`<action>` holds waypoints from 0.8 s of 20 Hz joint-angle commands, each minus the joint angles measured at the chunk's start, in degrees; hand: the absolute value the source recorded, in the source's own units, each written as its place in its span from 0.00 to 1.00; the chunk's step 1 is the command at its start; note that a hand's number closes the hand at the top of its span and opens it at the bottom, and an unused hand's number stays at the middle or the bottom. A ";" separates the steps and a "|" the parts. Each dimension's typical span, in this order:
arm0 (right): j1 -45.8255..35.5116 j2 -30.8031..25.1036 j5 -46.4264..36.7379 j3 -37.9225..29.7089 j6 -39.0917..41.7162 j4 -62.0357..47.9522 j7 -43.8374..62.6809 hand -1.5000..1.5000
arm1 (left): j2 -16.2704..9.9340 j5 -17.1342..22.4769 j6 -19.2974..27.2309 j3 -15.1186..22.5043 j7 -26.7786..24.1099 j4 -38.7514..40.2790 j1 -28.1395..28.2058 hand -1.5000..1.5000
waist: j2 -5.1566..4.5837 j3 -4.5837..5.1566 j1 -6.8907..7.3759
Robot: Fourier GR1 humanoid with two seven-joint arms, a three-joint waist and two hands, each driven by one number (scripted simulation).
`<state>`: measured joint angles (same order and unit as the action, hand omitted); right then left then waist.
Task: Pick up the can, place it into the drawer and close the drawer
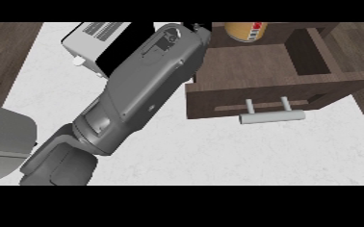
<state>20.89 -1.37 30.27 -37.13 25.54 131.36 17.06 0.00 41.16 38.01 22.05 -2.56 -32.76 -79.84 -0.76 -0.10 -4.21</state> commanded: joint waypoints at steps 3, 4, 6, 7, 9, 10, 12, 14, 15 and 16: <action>-0.23 -1.13 0.36 -1.05 0.76 -0.82 -0.26 0.00 | 0.00 4.31 1.56 4.79 -0.60 3.31 -0.76 1.00 | 0.03 -0.02 -0.24; -0.60 0.54 -0.73 0.63 -0.96 1.43 0.92 0.00 | 0.00 4.20 0.08 4.30 -1.37 6.13 -1.70 1.00 | -0.30 -0.02 -0.73; -2.29 -1.95 0.39 -1.26 -0.45 -2.37 0.09 0.00 | 0.00 4.42 1.47 5.90 -0.57 6.23 -3.39 1.00 | -0.16 -0.04 -0.39; -3.37 -2.25 -0.18 -1.39 -0.48 -4.17 -0.58 0.00 | 0.00 5.46 2.85 8.17 -2.84 4.25 0.60 0.00 | -0.19 -0.05 -0.52; -2.44 -2.17 0.57 -0.21 -3.07 2.49 3.93 0.00 | 0.00 6.43 4.29 8.61 -1.80 6.10 -1.60 0.00 | -0.31 0.01 -1.37; -5.13 -3.09 -0.50 -0.02 -3.17 -1.47 2.90 0.00 | 0.00 6.81 3.02 8.28 -2.31 6.98 -1.16 0.00 | -0.37 -0.01 -0.40; -2.70 -0.73 -1.62 0.70 -0.99 -0.30 1.06 0.00 | 0.00 7.99 4.13 9.03 -4.78 6.82 1.15 0.00 | -0.37 -0.02 -0.91; -1.43 -4.05 4.14 -1.86 0.00 0.04 3.17 0.00 | 0.00 8.64 8.45 11.06 -1.81 5.79 -2.01 0.00 | -0.01 -0.04 -1.58; -2.13 -1.19 0.85 0.54 -1.33 0.87 2.92 0.00 | 0.00 9.15 6.44 10.28 -4.73 7.33 -0.11 0.00 | -0.38 -0.01 -1.26; -2.57 -3.50 2.28 -0.50 -2.94 3.29 5.59 0.00 | 0.00 9.94 4.45 9.88 -4.59 7.24 0.36 0.00 | -0.32 0.04 -0.97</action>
<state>18.45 -3.46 31.08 -37.23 24.02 132.01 19.89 0.00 49.34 43.04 31.34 -5.78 -26.40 -80.40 -1.03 -0.12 -5.26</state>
